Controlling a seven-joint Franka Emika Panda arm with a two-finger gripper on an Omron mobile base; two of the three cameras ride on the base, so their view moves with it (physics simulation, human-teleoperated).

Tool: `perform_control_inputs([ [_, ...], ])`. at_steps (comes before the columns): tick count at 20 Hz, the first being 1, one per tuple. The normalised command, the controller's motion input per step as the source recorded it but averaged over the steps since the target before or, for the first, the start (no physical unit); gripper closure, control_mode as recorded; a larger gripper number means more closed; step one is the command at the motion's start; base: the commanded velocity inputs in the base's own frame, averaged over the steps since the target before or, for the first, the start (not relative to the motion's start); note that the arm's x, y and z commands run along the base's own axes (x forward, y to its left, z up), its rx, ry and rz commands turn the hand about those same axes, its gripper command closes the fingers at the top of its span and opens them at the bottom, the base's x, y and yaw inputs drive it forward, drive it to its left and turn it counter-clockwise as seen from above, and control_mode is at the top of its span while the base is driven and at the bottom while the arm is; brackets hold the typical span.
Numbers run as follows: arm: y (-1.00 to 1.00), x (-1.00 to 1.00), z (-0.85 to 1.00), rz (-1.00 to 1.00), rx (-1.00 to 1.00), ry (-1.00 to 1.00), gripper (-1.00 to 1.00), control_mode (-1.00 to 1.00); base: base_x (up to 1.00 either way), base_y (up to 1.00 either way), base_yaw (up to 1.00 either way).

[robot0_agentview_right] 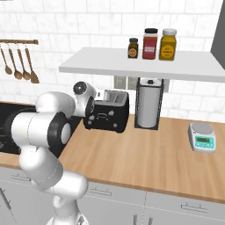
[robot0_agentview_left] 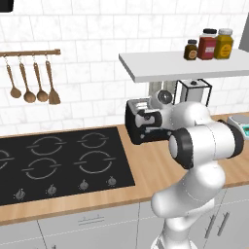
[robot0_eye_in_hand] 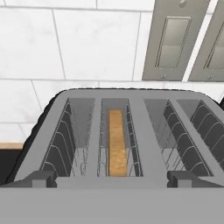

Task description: Start the toaster. Once the lever pops up, take the bread to the plate on the dining counter.

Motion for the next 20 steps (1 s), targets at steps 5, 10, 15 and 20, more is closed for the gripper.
perform_control_inputs([
  [5,-0.09,0.05,-0.06,0.00,0.00,0.02,-1.00,-1.00,0.00,0.00,0.00],
  [10,-0.15,0.10,-0.05,0.01,0.01,0.01,-1.00,-1.00,0.00,0.00,0.00],
  [15,0.00,0.09,-0.01,0.00,0.00,0.00,-1.00,-1.00,0.00,0.00,0.00],
  [20,0.00,0.04,-0.03,0.01,0.00,0.00,-1.00,-1.00,0.00,0.00,0.00],
])
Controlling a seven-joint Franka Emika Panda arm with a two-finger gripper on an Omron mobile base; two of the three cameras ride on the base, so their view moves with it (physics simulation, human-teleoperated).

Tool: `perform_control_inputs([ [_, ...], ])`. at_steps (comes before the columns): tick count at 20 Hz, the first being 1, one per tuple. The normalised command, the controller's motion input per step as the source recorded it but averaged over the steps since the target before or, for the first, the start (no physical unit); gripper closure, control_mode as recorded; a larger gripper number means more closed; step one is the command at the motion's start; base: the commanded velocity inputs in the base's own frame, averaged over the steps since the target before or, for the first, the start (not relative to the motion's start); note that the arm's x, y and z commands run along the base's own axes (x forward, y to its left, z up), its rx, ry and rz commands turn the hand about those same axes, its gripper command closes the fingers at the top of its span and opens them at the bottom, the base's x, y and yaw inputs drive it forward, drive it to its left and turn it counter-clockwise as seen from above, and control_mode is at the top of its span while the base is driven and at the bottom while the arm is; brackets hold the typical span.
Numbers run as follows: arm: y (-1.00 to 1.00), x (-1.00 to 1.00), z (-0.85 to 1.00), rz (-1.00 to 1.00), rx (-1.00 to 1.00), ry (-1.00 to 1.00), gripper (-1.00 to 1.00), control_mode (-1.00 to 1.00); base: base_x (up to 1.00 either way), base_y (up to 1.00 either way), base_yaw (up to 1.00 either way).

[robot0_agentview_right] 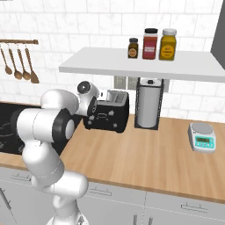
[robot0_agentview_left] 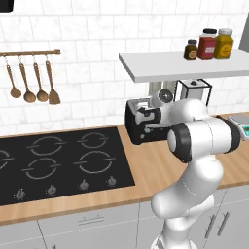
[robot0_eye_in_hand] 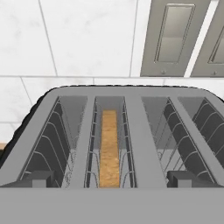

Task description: Start the toaster. Once the lever pops up, take the bread to the plate on the dining counter.

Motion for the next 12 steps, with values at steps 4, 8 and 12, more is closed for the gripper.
perform_control_inputs([
  [4,0.00,0.00,-0.01,0.00,0.00,0.00,-1.00,-1.00,0.00,0.00,0.00],
  [8,0.00,0.00,0.00,0.00,0.00,0.00,-1.00,-1.00,0.00,0.00,0.00],
  [12,0.00,0.00,0.00,0.03,0.00,0.00,-1.00,-1.00,0.00,0.00,0.00],
])
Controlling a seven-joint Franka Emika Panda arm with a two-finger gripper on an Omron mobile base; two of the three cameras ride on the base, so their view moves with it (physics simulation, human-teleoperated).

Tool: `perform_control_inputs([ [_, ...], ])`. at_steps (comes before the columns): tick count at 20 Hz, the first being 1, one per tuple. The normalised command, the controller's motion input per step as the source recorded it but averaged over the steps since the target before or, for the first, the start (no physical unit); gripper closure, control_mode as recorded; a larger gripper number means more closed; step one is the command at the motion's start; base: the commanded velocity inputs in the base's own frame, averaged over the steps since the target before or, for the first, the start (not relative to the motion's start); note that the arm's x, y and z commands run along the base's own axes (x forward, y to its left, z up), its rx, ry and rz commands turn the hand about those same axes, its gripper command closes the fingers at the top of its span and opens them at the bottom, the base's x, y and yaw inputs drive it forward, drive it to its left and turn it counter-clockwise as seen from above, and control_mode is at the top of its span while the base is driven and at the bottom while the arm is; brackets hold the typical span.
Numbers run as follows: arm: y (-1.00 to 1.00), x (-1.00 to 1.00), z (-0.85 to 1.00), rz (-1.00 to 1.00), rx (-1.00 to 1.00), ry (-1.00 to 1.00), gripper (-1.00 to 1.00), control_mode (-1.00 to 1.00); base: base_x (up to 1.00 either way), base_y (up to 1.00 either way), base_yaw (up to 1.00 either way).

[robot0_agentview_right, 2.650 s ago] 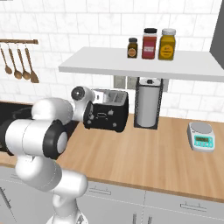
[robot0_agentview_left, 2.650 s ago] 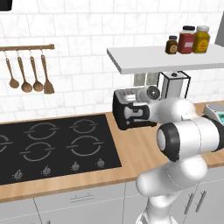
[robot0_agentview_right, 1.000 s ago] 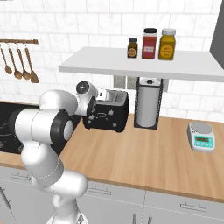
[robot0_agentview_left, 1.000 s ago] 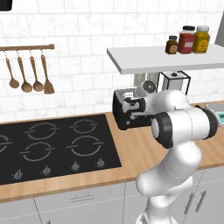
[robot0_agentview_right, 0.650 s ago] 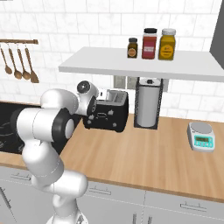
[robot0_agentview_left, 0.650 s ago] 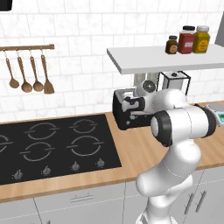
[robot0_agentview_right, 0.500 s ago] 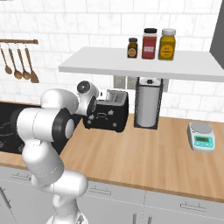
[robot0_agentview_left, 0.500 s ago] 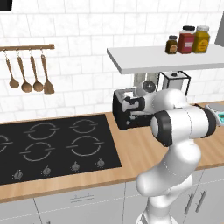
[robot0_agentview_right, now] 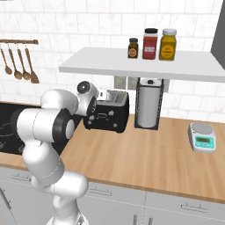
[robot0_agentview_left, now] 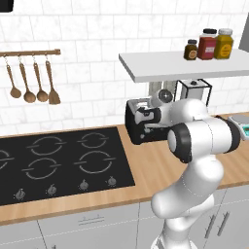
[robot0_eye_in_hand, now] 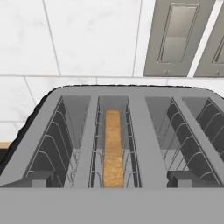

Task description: Start the toaster. Once the lever pops up, take the bread to the plate on the dining counter.

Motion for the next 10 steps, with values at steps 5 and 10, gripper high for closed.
perform_control_inputs([
  [5,0.03,0.00,0.00,0.03,0.00,0.02,-1.00,-1.00,0.00,0.00,0.00],
  [10,0.02,0.00,0.00,0.00,0.00,0.01,-1.00,-1.00,0.00,0.00,0.00],
])
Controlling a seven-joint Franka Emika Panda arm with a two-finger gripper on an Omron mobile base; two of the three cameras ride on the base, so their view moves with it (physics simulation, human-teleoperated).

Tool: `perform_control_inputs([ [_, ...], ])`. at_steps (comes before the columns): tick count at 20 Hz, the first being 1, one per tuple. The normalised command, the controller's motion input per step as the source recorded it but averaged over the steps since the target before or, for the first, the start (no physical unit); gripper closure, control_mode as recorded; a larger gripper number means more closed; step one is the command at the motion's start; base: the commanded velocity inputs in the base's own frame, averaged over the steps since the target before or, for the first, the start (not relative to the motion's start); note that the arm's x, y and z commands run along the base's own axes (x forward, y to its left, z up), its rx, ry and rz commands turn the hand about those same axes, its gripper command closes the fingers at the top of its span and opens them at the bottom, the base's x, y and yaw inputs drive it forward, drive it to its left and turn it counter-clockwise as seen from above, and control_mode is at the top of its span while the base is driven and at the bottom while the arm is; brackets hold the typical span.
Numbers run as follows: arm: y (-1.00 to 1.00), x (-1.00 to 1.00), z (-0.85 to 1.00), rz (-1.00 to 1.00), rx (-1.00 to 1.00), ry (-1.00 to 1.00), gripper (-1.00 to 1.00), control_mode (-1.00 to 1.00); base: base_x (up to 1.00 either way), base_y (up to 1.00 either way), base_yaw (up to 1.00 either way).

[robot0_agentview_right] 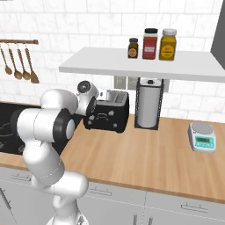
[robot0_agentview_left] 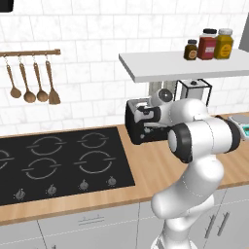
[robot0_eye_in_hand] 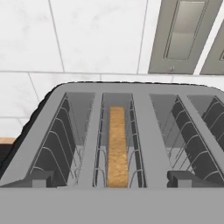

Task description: Start the toaster. Once the lever pops up, take the bread to the plate on the dining counter.

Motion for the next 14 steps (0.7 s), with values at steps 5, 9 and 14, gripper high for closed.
perform_control_inputs([
  [5,-0.01,0.00,0.00,0.00,0.00,0.01,-1.00,-1.00,0.00,0.00,0.00],
  [9,0.00,0.00,0.00,0.00,0.00,0.00,-1.00,-1.00,0.00,0.00,0.00],
  [14,-0.06,0.00,0.00,0.00,0.00,0.00,-1.00,-1.00,0.00,0.00,0.00],
])
